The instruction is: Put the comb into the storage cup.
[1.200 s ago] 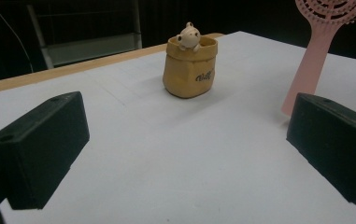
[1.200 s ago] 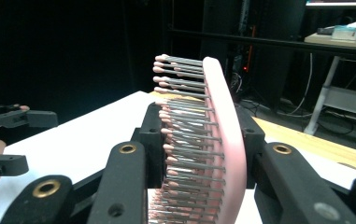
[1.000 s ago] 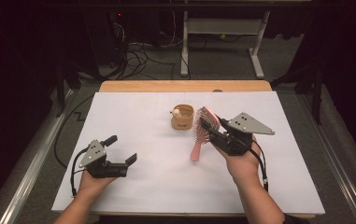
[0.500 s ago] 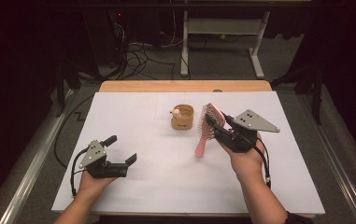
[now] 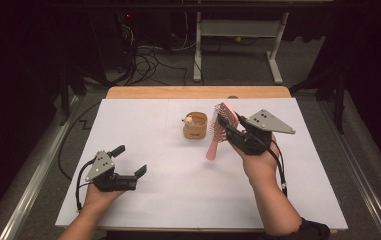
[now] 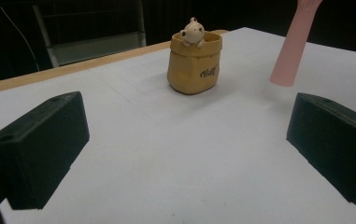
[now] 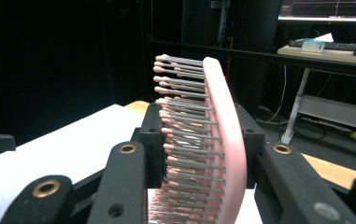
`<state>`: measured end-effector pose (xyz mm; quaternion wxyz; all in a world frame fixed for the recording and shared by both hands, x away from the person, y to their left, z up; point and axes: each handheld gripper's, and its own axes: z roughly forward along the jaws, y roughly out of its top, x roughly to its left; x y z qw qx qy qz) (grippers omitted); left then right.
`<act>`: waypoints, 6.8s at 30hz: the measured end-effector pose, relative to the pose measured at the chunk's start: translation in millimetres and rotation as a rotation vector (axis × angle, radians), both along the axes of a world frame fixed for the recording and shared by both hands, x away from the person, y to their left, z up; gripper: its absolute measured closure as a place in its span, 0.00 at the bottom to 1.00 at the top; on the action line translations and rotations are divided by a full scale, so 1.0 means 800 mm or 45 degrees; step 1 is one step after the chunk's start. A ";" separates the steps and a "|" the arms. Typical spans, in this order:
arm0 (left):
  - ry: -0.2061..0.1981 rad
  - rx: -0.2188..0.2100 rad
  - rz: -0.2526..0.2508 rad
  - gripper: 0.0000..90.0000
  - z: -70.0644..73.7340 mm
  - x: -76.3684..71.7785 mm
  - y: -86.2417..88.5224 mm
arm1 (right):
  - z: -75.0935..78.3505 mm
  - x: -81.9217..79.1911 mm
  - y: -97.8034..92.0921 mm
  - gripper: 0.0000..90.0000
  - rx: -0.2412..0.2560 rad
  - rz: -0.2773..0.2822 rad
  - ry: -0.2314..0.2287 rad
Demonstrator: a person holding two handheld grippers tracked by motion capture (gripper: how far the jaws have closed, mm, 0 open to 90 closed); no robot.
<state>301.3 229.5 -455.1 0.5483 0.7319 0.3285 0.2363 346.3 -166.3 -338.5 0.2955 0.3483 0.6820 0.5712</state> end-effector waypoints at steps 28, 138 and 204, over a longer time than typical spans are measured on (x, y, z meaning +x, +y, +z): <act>0.009 -0.002 -0.013 0.00 -0.002 0.000 -0.002 | 0.030 0.023 0.007 0.73 0.018 -0.043 -0.066; 0.024 -0.008 -0.091 0.00 -0.006 0.003 -0.013 | 0.013 0.141 0.066 0.73 0.037 -0.182 -0.030; 0.038 -0.007 -0.100 0.00 -0.008 0.005 -0.015 | -0.030 0.142 0.070 0.72 0.080 -0.156 0.093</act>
